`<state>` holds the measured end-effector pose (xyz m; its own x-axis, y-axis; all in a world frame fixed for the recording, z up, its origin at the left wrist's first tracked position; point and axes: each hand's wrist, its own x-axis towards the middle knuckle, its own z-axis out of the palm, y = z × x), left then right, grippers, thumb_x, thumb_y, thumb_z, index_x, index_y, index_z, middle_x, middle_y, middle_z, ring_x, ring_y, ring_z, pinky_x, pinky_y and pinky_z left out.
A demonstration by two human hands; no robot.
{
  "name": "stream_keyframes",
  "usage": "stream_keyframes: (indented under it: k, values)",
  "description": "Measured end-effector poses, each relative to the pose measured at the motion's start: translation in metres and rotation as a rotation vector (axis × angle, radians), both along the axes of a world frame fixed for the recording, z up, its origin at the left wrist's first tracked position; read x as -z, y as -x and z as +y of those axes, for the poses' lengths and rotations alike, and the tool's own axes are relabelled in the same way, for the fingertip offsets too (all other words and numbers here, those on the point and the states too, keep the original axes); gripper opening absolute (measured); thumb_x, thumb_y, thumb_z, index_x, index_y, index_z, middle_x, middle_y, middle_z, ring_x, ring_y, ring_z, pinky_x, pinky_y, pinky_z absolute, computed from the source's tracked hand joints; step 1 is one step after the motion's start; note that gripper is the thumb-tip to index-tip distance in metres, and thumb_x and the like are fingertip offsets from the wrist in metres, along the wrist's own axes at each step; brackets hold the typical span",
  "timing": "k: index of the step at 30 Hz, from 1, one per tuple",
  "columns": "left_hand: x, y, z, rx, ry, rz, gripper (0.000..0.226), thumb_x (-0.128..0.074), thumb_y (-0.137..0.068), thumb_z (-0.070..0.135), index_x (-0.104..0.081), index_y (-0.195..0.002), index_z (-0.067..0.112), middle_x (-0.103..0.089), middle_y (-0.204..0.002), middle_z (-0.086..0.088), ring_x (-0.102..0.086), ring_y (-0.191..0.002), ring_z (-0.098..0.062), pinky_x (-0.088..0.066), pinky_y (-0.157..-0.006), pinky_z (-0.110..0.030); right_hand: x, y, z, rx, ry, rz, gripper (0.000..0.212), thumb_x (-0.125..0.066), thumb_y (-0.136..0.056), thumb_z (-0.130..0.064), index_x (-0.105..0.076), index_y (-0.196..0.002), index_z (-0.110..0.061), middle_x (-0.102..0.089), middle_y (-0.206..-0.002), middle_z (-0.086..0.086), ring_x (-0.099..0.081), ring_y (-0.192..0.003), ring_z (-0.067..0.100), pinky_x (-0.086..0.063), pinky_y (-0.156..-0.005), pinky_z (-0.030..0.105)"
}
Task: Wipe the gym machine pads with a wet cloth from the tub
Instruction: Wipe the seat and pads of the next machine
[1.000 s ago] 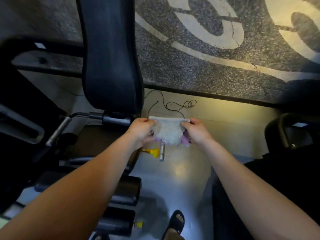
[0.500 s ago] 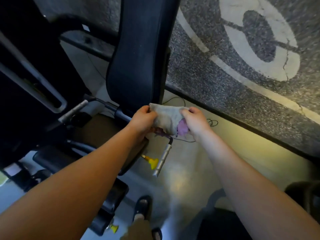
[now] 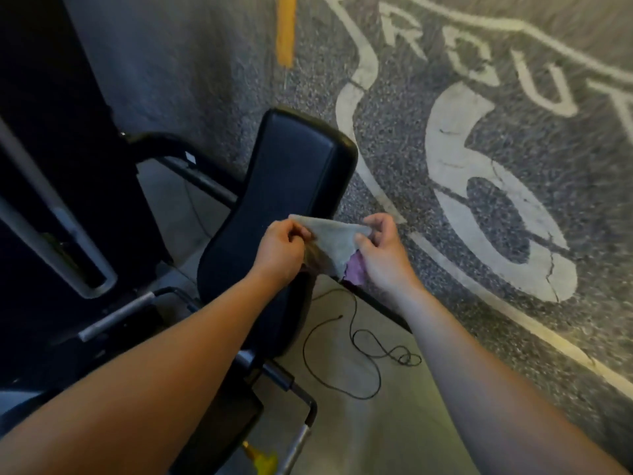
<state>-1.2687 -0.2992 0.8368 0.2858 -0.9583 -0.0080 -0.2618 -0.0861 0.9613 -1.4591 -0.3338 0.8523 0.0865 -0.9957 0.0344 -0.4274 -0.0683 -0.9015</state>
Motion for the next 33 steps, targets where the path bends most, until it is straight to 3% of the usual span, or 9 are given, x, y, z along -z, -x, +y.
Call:
stream_keyframes:
  k: [5,7,11,13,16,19,23,27,33]
  values:
    - [-0.028,-0.016,-0.062,-0.067,0.170,-0.282,0.019,-0.063,-0.091,0.014,-0.061,-0.109,0.016,-0.046,-0.111,0.000,-0.054,-0.088,-0.008,-0.053,-0.078,-0.023,-0.027,-0.021,-0.070,-0.087,0.202,0.065,0.021,-0.040,-0.099,-0.027,-0.059,-0.098,-0.035,-0.063,-0.090,0.009,-0.064,-0.085,0.022,-0.057,-0.084,0.046]
    - [-0.043,-0.017,-0.085,-0.102,0.246,-0.391,0.023,-0.063,-0.090,0.012,-0.059,-0.112,0.015,-0.046,-0.112,0.000,-0.052,-0.091,-0.008,-0.047,-0.080,-0.016,-0.038,-0.025,-0.099,-0.121,0.300,0.060,0.016,-0.050,-0.099,-0.018,-0.062,-0.100,-0.030,-0.056,-0.095,0.005,-0.056,-0.083,0.000,-0.052,-0.080,0.021]
    - [-0.070,-0.013,-0.127,-0.145,0.397,-0.500,0.026,-0.065,-0.092,0.013,-0.058,-0.117,0.017,-0.048,-0.108,0.003,-0.050,-0.089,-0.005,-0.044,-0.082,-0.011,-0.048,-0.028,-0.159,-0.039,0.549,0.086,0.015,-0.067,-0.095,-0.019,-0.063,-0.107,-0.012,-0.052,-0.105,0.002,-0.045,-0.090,0.002,-0.037,-0.082,0.006]
    - [-0.074,-0.007,-0.146,-0.135,0.343,-0.540,0.026,-0.062,-0.094,0.018,-0.058,-0.120,0.016,-0.047,-0.112,0.001,-0.051,-0.093,-0.007,-0.048,-0.089,-0.022,-0.042,-0.030,-0.181,-0.051,0.540,0.135,0.022,-0.071,-0.094,-0.028,-0.063,-0.108,-0.012,-0.050,-0.111,0.005,-0.043,-0.094,0.003,-0.039,-0.089,0.008]
    - [-0.067,0.001,-0.167,-0.230,0.051,-0.797,0.028,-0.058,-0.095,0.031,-0.057,-0.120,0.019,-0.037,-0.128,-0.005,-0.039,-0.116,-0.028,-0.040,-0.100,-0.044,-0.026,-0.028,-0.197,0.000,0.615,0.275,0.028,-0.070,-0.090,-0.044,-0.066,-0.105,-0.020,-0.045,-0.121,0.008,-0.044,-0.112,0.021,-0.040,-0.102,0.035]
    - [-0.062,0.006,-0.172,-0.226,0.237,-0.821,0.030,-0.058,-0.090,0.016,-0.057,-0.120,0.015,-0.038,-0.127,-0.009,-0.040,-0.113,-0.031,-0.042,-0.096,-0.045,-0.023,-0.025,-0.202,-0.017,0.755,0.347,0.023,-0.069,-0.091,-0.039,-0.068,-0.105,-0.020,-0.047,-0.121,0.009,-0.048,-0.114,0.030,-0.040,-0.100,0.041]
    - [-0.059,0.002,-0.178,0.016,0.349,-0.536,0.036,-0.055,-0.098,0.017,-0.056,-0.134,0.018,-0.039,-0.117,0.003,-0.051,-0.099,-0.012,-0.054,-0.083,-0.030,-0.030,-0.023,-0.201,-0.258,0.588,0.205,0.025,-0.059,-0.102,-0.026,-0.062,-0.126,-0.021,-0.050,-0.116,0.002,-0.054,-0.098,0.008,-0.048,-0.091,0.026]
    - [-0.049,-0.011,-0.189,0.106,0.349,-0.677,0.045,-0.050,-0.103,0.025,-0.047,-0.147,0.016,-0.035,-0.128,-0.004,-0.043,-0.115,-0.021,-0.048,-0.100,-0.038,-0.034,-0.025,-0.198,-0.236,0.502,0.228,0.027,-0.060,-0.101,-0.032,-0.060,-0.128,-0.026,-0.043,-0.101,-0.011,-0.046,-0.089,-0.008,-0.037,-0.079,0.005]
    - [-0.096,-0.011,-0.225,0.134,0.081,-0.771,0.031,-0.043,-0.103,0.023,-0.061,-0.127,0.015,-0.033,-0.126,-0.009,-0.035,-0.117,-0.031,-0.037,-0.106,-0.043,-0.053,-0.049,-0.222,-0.101,0.205,0.145,0.021,-0.049,-0.106,-0.031,-0.069,-0.108,-0.024,-0.067,-0.094,-0.005,-0.061,-0.088,0.010,-0.044,-0.072,0.028]
